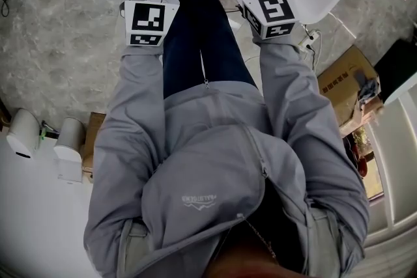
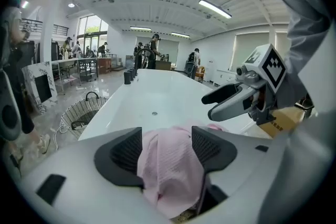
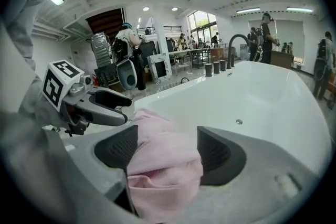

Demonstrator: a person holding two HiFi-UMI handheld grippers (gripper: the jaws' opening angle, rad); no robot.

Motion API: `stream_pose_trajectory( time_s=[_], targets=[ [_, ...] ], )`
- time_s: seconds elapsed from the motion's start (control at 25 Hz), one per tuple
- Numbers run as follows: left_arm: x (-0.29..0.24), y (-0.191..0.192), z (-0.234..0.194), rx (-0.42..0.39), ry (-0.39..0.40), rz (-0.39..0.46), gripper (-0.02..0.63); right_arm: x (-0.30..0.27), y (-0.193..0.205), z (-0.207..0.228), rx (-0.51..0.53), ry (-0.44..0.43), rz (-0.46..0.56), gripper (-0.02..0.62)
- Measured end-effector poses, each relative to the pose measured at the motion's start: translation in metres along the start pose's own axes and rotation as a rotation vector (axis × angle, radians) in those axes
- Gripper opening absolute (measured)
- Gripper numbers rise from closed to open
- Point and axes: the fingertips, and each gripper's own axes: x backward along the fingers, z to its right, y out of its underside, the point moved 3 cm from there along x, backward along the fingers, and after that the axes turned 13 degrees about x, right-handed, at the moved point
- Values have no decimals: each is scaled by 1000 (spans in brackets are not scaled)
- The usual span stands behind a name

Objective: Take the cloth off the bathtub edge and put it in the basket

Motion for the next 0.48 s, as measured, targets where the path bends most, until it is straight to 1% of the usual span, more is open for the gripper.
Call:
stream_pose_trajectory(
  time_s=[0.12,0.16,0.32,0.48],
  targets=[
    [-4,9,0,-7,12,-40,304,-2,15,-4,22,-27,-67,448],
    [-6,12,-1,-6,15,-54,316,-3,22,-5,24,-37,-93,473],
    [-15,28,-8,-20,17,-117,352,-9,48,-12,6,-99,-191,519],
    [-26,46,-16,-66,10,-206,372,-16,73,-15,-13,-154,-293,545]
  ],
)
